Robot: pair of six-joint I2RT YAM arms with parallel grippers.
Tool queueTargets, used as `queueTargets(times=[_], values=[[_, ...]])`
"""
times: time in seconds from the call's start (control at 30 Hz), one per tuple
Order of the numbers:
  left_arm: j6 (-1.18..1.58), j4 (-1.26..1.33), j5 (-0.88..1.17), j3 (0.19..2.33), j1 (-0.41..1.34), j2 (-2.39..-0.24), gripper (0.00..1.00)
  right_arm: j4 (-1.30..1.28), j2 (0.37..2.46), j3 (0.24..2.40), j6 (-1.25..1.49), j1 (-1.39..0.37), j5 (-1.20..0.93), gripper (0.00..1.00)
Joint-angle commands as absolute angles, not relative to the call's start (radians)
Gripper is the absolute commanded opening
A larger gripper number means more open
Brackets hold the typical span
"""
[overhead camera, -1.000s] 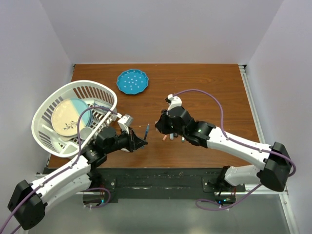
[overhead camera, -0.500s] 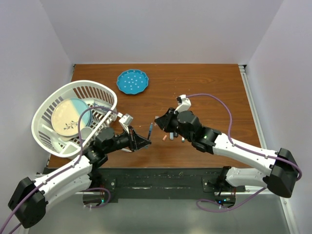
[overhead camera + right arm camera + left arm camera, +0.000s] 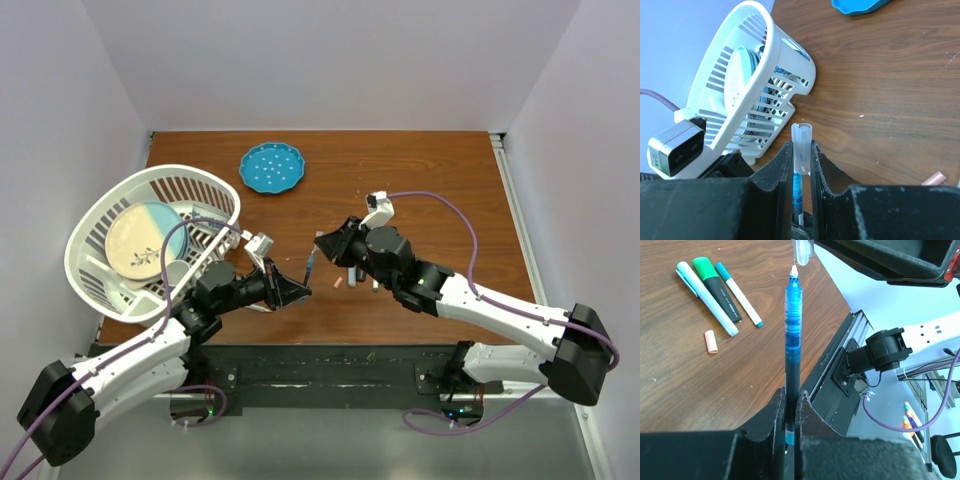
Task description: Insert the pens into the pen caps
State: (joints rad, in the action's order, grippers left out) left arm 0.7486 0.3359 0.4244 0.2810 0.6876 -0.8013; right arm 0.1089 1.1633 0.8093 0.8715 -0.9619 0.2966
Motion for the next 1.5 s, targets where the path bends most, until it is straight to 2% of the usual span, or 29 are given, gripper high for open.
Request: queueTargets(times=[0.0, 1.17, 1.47], values=[[0.756, 0.397, 0.442, 0.275, 0.686, -0.805, 0.00, 0.167, 1.150, 0.815, 0.885, -0.965, 0.321, 0.00], [0.765, 0.411, 0.439, 0.270, 0.686, -0.804, 0.00, 0.158, 1.175, 0.845, 0.867, -0.977, 0.307, 0.00], [0.752, 0.400, 0.420, 0.324, 0.684, -0.827, 0.00, 0.170, 1.166, 0.795, 0.881, -0.992, 0.293, 0.00]])
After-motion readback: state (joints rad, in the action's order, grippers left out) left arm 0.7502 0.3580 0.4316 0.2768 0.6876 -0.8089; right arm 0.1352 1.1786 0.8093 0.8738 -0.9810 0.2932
